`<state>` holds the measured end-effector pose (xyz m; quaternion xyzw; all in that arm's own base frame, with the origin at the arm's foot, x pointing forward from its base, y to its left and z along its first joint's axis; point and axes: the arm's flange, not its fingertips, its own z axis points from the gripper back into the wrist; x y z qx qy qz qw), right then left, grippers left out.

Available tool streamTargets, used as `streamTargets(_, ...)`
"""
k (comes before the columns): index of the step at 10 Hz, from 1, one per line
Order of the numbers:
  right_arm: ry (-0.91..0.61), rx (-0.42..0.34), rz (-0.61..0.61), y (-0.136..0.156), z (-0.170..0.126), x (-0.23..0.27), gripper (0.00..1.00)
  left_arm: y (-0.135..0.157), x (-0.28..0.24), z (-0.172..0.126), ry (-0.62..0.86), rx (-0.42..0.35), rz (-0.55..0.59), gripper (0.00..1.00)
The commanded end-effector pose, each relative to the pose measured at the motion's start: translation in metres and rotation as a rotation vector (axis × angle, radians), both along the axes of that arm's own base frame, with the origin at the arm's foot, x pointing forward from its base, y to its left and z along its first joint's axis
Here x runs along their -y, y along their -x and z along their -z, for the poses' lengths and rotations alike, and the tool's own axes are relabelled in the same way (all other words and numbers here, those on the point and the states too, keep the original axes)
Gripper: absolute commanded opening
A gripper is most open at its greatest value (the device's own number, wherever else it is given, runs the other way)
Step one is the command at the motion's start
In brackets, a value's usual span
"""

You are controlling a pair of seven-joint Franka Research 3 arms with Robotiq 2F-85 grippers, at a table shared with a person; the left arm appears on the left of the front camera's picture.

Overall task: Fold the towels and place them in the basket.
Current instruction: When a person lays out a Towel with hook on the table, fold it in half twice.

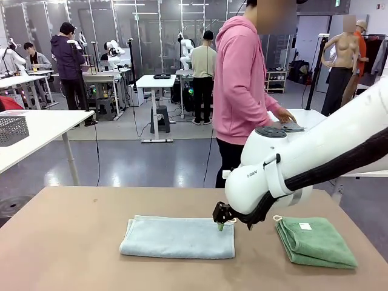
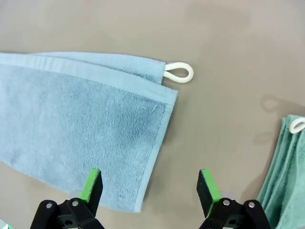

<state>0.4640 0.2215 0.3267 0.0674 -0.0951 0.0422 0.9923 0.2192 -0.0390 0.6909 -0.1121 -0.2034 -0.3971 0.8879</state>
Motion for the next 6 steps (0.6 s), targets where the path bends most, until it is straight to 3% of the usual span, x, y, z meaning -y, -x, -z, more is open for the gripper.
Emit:
streamTargets(1, 0.002, -0.025, 0.094, -0.022, 0.012, -0.012, 1.0, 0.0, 0.005, 0.006, -0.012, -0.008, 0.009, 1.0)
streamTargets(6, 0.037, -0.081, 0.156, -0.043, 0.03, -0.022, 1.0, 0.0, 0.005, 0.006, -0.012, -0.008, 0.009, 1.0)
